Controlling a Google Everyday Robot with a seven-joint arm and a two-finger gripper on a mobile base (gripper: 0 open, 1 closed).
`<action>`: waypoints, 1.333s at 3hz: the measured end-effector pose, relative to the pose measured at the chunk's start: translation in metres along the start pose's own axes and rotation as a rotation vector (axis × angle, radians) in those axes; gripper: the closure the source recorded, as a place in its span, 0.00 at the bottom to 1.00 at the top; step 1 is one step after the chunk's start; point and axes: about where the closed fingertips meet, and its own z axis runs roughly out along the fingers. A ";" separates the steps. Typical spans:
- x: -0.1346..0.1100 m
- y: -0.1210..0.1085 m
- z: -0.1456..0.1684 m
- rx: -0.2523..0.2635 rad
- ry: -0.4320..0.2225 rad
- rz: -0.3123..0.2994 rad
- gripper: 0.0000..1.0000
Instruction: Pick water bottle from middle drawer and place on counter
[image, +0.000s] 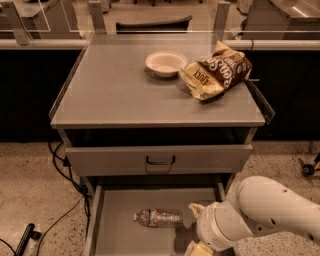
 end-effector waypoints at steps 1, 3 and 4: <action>0.000 -0.001 0.000 0.004 -0.001 -0.001 0.00; -0.009 -0.017 0.011 0.049 -0.062 -0.053 0.00; -0.008 -0.040 0.028 0.105 -0.097 -0.096 0.00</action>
Offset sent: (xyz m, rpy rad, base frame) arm 0.0071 0.0027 0.0060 0.0696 -0.0583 -0.0145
